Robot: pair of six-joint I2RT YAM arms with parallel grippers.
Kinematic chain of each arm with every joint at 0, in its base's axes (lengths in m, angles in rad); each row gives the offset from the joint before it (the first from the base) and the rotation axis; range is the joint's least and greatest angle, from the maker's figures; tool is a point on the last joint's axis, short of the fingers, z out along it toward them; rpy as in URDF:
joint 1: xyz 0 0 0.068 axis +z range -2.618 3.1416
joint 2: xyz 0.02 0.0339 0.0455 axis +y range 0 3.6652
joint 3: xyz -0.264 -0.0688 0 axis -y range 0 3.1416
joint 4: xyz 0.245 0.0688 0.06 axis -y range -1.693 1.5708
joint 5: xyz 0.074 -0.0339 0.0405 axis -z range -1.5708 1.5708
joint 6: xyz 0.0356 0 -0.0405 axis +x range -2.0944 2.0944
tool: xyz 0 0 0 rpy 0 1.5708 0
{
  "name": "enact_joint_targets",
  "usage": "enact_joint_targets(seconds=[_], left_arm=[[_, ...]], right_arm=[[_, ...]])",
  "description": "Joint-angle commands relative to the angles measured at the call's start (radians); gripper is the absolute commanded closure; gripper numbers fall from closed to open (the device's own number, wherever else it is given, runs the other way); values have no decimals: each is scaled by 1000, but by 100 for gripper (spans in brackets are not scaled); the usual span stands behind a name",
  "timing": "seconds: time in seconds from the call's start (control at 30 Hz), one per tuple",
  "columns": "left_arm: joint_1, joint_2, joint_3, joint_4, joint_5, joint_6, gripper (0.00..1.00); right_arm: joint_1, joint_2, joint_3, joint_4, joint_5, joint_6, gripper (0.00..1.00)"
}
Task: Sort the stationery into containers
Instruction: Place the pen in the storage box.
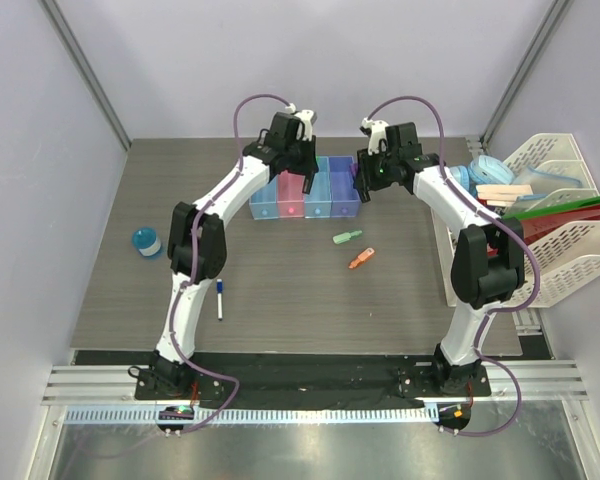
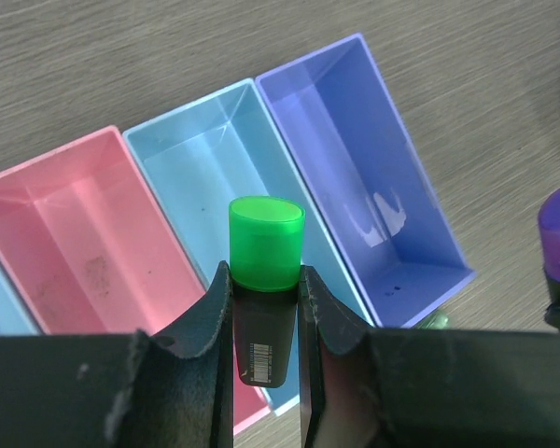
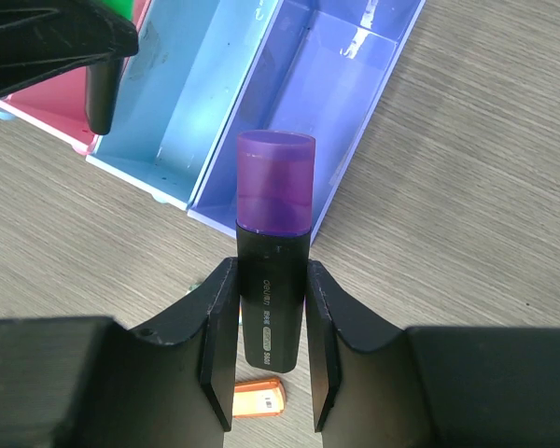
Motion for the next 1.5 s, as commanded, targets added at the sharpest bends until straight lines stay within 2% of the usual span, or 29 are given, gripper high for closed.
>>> enact_joint_targets(seconds=[0.0,0.23,0.53,0.8,1.1,1.37,1.4,1.47], left_arm=[[8,8,61,81,46,-47,100],[13,22,45,128,95,-138,100],[-6,75,22,271,155,-289,100],[-20,124,117,290,170,-325,100],[-20,111,133,314,228,-369,100],[-32,183,130,333,173,-308,100],[-32,187,131,326,155,-302,96],[-30,195,130,323,149,-287,78]], right_arm=[[-2,-6,-2,40,12,-12,91],[-1,-3,-8,50,24,-12,91],[-5,-20,-56,60,101,-56,92],[-12,-25,-87,65,131,-70,92],[-13,-22,-85,66,148,-78,93],[-15,-41,-100,73,145,-78,93],[-15,-43,-104,76,144,-78,93],[-18,-43,-101,76,144,-78,93]])
